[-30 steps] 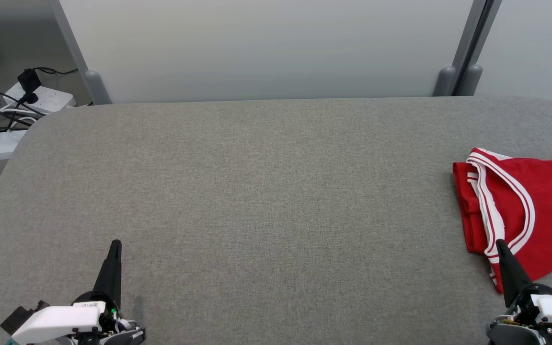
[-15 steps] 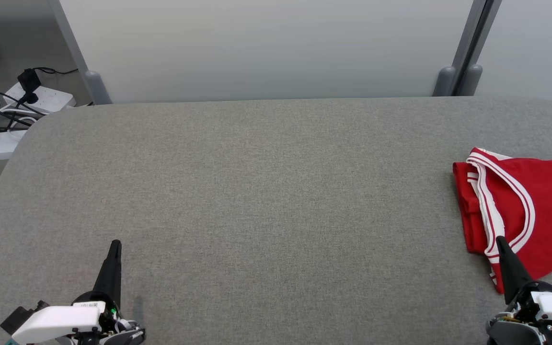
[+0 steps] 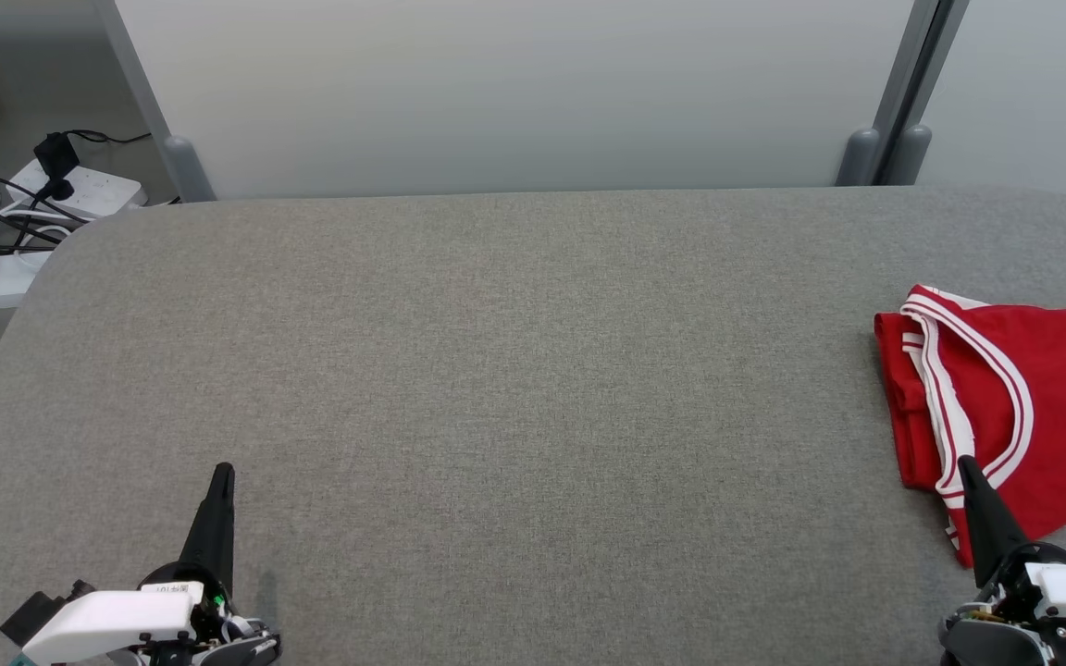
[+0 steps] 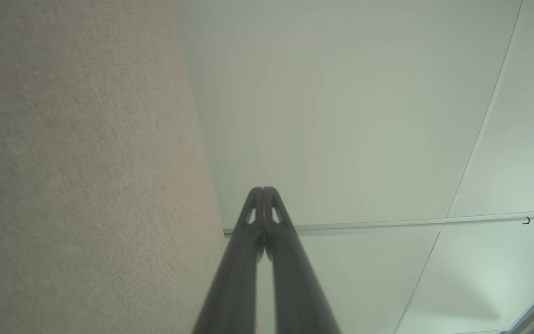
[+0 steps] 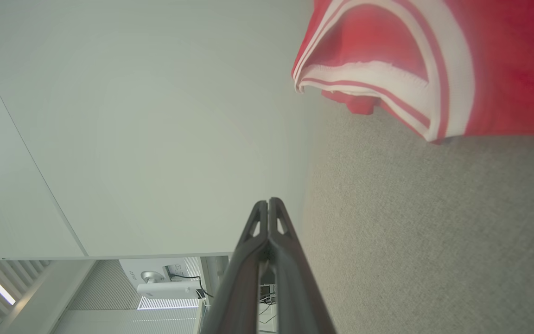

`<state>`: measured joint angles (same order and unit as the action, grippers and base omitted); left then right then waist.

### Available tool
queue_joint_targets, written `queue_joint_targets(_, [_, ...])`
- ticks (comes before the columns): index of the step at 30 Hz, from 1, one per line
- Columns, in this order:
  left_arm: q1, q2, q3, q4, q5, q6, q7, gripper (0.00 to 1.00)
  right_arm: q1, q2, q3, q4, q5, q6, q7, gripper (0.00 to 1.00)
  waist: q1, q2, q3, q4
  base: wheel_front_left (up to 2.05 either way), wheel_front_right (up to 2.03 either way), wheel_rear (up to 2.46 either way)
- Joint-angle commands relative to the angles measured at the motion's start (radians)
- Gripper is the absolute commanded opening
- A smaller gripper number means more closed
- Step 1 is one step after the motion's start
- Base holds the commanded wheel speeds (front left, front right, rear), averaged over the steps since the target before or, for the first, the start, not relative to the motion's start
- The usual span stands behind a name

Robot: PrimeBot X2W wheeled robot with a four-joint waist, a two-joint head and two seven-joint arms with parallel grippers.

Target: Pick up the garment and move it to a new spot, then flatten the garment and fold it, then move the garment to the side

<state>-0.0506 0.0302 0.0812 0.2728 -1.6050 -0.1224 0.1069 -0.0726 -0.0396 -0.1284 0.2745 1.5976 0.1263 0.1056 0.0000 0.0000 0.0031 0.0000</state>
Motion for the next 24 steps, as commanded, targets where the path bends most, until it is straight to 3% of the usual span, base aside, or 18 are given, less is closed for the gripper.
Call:
queue_joint_targets(1, [-0.058,0.020,0.033,-0.027,-0.004,-0.008,0.006,0.00,-0.035,-0.011,0.014,-0.030,0.011,0.004,0.008,0.00,0.0000,0.0000,0.000,0.000,0.00,0.00,0.00])
queue_joint_targets(24, [-0.057,0.020,0.033,-0.028,-0.004,-0.008,0.006,0.00,-0.035,-0.011,0.015,-0.030,0.011,0.004,0.008,0.00,0.0000,0.0000,0.000,0.000,0.00,0.00,0.00])
